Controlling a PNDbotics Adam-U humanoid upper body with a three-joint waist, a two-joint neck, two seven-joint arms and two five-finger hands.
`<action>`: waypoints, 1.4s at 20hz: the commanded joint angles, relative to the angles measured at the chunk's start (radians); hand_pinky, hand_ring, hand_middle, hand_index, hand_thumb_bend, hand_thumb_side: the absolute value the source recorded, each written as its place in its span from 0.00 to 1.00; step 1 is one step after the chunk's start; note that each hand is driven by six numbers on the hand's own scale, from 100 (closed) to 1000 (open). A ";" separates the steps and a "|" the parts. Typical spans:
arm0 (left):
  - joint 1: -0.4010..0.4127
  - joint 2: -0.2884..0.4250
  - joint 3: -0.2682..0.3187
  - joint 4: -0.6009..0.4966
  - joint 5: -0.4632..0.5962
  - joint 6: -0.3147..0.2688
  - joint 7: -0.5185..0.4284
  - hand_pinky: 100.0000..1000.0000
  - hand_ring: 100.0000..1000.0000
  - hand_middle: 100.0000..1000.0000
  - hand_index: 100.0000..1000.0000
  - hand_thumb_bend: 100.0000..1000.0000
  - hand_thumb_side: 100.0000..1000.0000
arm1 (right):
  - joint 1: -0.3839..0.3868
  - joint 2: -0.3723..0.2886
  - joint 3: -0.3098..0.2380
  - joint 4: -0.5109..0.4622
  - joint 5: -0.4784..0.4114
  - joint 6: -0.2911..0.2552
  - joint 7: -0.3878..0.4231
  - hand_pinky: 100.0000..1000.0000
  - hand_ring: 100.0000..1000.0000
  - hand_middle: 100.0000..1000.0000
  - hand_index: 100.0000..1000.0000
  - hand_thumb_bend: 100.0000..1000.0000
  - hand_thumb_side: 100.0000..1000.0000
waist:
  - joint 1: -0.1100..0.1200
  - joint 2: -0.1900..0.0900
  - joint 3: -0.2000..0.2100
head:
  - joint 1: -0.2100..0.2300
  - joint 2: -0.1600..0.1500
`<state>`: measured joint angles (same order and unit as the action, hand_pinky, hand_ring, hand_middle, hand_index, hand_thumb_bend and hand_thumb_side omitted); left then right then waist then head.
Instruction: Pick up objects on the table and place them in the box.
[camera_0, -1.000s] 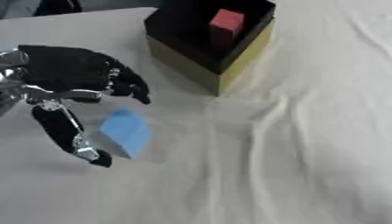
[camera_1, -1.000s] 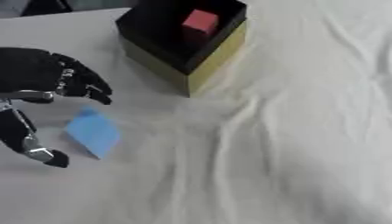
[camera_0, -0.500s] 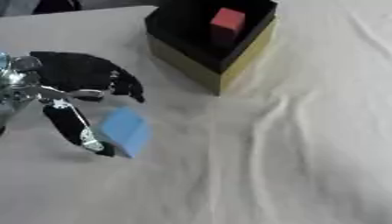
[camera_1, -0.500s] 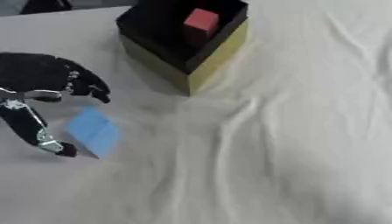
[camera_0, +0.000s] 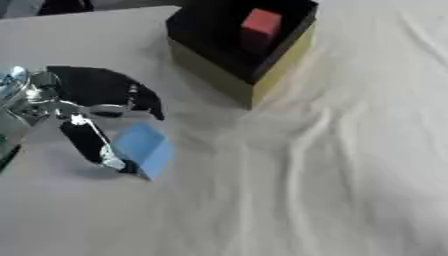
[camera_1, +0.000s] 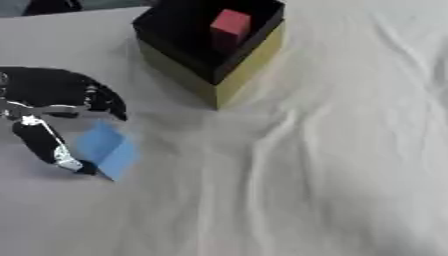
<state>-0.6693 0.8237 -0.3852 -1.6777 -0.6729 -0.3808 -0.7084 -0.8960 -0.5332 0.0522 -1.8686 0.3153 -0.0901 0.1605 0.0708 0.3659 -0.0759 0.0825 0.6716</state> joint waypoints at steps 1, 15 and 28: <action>-0.014 0.015 0.002 0.001 0.007 -0.019 -0.010 0.81 0.84 0.78 0.85 0.50 0.53 | -0.009 -0.009 -0.016 -0.020 -0.003 0.006 -0.004 0.78 0.68 0.55 0.81 0.00 0.76 | -0.005 -0.018 -0.001 | 0.004 -0.011; -0.007 0.030 0.054 -0.055 0.044 0.028 0.164 0.59 0.53 0.42 0.47 0.00 0.27 | -0.019 0.017 -0.021 0.008 0.015 0.009 0.006 0.78 0.68 0.54 0.81 0.00 0.77 | -0.005 -0.021 0.001 | -0.005 -0.013; -0.241 -0.038 0.163 -0.038 0.182 0.170 0.189 0.51 0.44 0.40 0.44 0.00 0.31 | -0.029 0.024 -0.017 0.013 0.015 0.002 0.016 0.78 0.69 0.54 0.81 0.00 0.77 | 0.001 -0.027 -0.002 | -0.008 -0.017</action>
<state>-0.8901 0.7866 -0.2480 -1.7312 -0.5010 -0.2267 -0.5258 -0.9050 -0.5003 0.0382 -1.8497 0.3255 -0.0855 0.1730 0.0744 0.3666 -0.0786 0.0722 0.6659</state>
